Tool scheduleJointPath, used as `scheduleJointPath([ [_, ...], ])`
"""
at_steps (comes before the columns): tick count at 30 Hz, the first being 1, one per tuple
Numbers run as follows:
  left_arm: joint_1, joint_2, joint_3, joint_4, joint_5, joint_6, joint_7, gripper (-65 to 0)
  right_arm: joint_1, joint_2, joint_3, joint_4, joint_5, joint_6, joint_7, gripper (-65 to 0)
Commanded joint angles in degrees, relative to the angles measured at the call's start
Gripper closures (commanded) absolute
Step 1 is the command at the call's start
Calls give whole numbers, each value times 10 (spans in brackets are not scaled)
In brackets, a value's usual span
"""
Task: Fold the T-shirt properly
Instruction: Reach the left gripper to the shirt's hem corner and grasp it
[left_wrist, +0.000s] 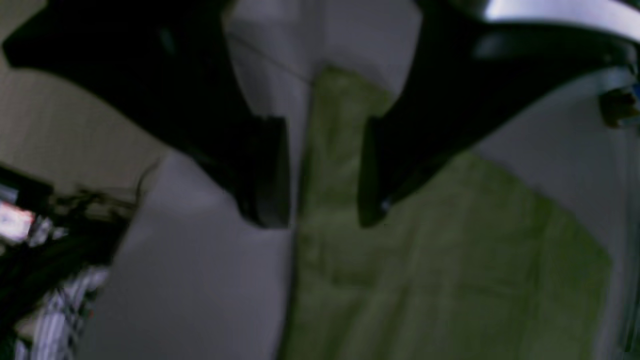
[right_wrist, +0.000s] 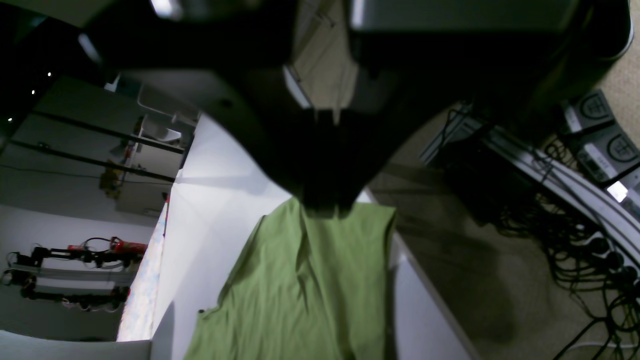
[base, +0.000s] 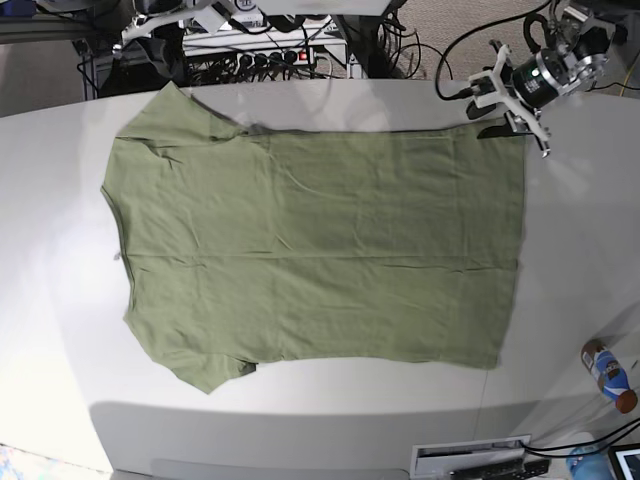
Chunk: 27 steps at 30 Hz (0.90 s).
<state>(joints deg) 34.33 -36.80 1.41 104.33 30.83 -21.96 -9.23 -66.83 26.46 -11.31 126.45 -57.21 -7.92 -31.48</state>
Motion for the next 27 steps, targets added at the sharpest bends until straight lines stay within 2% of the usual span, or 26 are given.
scheduleJointPath([
  [1,-7,-7,16,-8,21,13,12,-241,-8,2,1,11,-12,-12,2,0],
  [3,-23,-10,49,-22,44,37,34,-241,-8,2,1,11,-12,-11,1,0],
  [7,-34,-20,101,-24,49,53,82,-241,-8,2,2,11,-13,-11,0,0],
  [9,-34,-22,118,-24,70,78,84,-240,-8,2,2,11,-24,-12,0,0],
  [11,-34,-21,123,-24,79,94,84,-205,-8,2,2,11,-29,-12,0,0],
  [15,-36,-22,123,-24,80,95,103,-103,-8,2,2,11,-29,-12,0,0],
  [20,-47,-23,123,-24,87,101,114,-83,-8,2,2,11,-29,-11,-1,0],
  [22,-52,-23,123,-24,87,101,114,-141,-8,2,2,11,-30,-11,-3,0],
  [24,-50,-24,123,-24,84,101,115,-261,-8,3,2,11,-38,-11,-12,0],
  [25,-48,-25,123,-24,82,105,122,-297,-8,6,3,11,-39,-11,-14,0],
  [27,-46,-30,123,-24,79,117,133,-303,-8,12,6,11,-39,-11,-13,0],
])
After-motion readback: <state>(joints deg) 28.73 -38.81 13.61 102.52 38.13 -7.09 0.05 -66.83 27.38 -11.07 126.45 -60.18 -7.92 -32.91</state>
